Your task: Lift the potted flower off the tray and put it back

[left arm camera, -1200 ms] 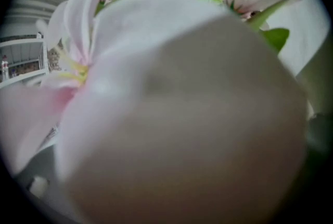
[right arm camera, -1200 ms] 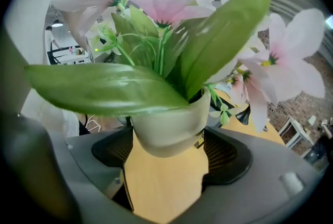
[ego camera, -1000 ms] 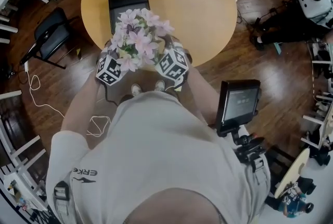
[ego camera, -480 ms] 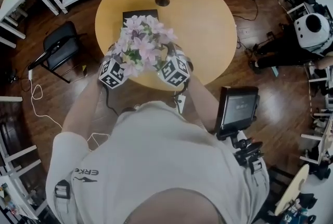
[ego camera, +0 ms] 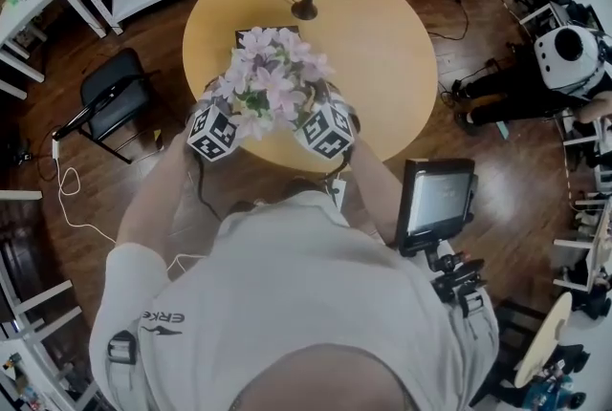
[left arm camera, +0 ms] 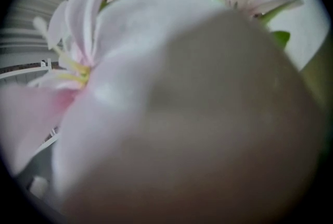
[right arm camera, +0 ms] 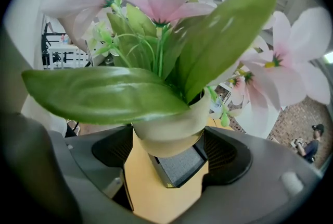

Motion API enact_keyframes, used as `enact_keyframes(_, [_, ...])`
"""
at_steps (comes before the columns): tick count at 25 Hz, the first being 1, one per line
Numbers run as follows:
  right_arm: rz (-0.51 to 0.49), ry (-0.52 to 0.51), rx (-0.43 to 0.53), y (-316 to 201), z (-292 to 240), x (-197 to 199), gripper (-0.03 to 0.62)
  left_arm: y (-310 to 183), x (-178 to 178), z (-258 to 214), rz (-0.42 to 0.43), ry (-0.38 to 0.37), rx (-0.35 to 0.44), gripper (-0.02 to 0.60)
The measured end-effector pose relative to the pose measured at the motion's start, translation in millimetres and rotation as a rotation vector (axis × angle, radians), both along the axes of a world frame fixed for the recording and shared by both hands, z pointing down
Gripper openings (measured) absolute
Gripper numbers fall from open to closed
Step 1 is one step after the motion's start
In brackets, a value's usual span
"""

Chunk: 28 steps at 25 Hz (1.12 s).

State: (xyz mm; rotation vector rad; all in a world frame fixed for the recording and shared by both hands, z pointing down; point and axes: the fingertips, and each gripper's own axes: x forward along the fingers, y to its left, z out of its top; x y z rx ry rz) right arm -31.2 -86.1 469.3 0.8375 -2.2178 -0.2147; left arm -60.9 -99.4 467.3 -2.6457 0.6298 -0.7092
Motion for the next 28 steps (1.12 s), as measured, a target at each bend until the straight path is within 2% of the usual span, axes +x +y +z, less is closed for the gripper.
enact_keyframes(6, [0.005,0.024,-0.008,-19.2,12.7,-1.1,0.44,-19.1,-1.3,15.7,-0.001,0.014,-0.033,0.5])
enact_keyframes(15, [-0.003,0.017,-0.052,-65.1,19.9,25.3,0.44,-65.2,24.6,24.4,-0.011,0.001,-0.089,0.5])
enact_keyframes(23, [-0.019,0.006,-0.16,-88.1,62.7,36.8,0.44,-87.3,35.6,68.7,-0.029,-0.021,-0.194,0.5])
enact_keyframes(28, [-0.037,-0.006,-0.211,-88.5,78.3,35.3,0.44,-87.7,34.2,83.5,-0.04,-0.026,-0.23,0.5])
